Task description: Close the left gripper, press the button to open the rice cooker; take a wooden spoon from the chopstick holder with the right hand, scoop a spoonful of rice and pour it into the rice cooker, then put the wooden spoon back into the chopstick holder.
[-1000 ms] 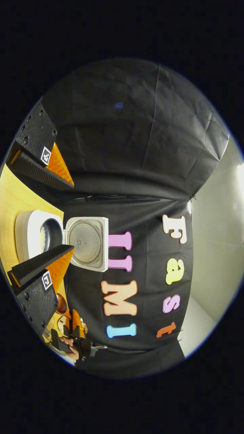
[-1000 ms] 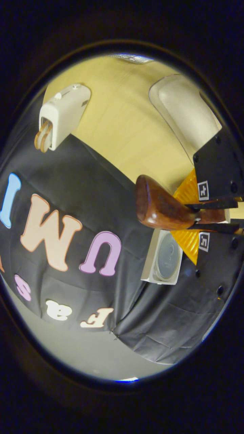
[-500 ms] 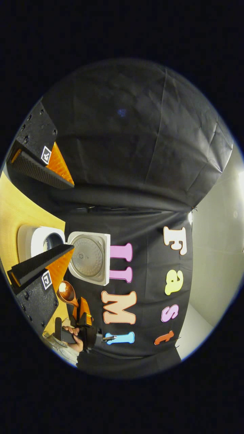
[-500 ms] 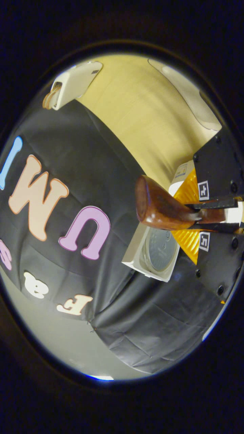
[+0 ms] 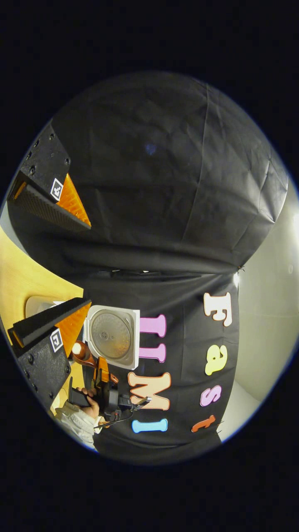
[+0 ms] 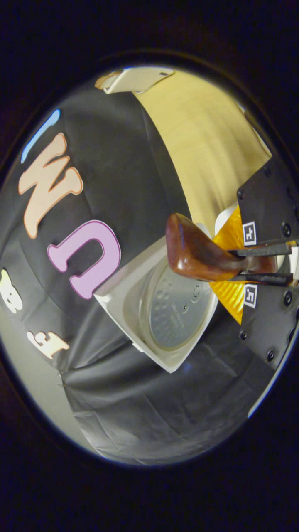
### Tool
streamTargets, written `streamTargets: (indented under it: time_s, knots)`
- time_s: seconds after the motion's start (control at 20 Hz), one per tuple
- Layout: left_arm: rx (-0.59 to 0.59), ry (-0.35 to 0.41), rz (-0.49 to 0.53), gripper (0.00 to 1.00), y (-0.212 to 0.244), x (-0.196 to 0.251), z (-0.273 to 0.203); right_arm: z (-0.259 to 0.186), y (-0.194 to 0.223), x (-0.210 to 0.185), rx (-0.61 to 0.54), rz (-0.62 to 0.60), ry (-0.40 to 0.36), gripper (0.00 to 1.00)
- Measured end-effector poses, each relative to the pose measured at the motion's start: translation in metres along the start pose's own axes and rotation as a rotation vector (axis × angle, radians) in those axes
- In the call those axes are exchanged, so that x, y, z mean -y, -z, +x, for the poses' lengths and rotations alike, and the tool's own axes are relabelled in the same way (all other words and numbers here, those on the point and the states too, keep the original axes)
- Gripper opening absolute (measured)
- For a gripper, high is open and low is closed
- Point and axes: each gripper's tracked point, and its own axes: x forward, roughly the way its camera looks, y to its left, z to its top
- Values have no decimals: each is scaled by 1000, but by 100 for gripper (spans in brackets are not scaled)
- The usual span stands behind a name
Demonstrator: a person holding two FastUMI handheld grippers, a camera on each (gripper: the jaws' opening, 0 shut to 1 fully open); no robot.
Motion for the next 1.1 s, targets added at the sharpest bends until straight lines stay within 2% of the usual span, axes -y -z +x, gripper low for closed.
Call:
streamTargets:
  time_s: [0.15, 0.2, 0.3, 0.5, 0.8, 1.1]
  knots:
    - [-5, -3, -12, 92, 7, -2, 1, 6, 8, -3, 2, -149, 18, 22]
    - [-5, -2, -15, 95, 8, -2, 2, 6, 10, -5, 7, -203, 21, 22]
    - [-8, 3, -19, 92, 11, 1, 4, 4, 10, -9, 22, -314, 29, 17]
    - [-3, 16, -26, 92, 11, 7, 7, -2, 13, -30, 61, -531, 10, 17]
    - [5, 24, -34, 92, 12, 10, 5, -8, 11, -69, 150, -831, -36, 17]
    - [14, 41, -30, 93, 11, 18, 5, -26, 2, -93, 267, -1108, -31, 19]
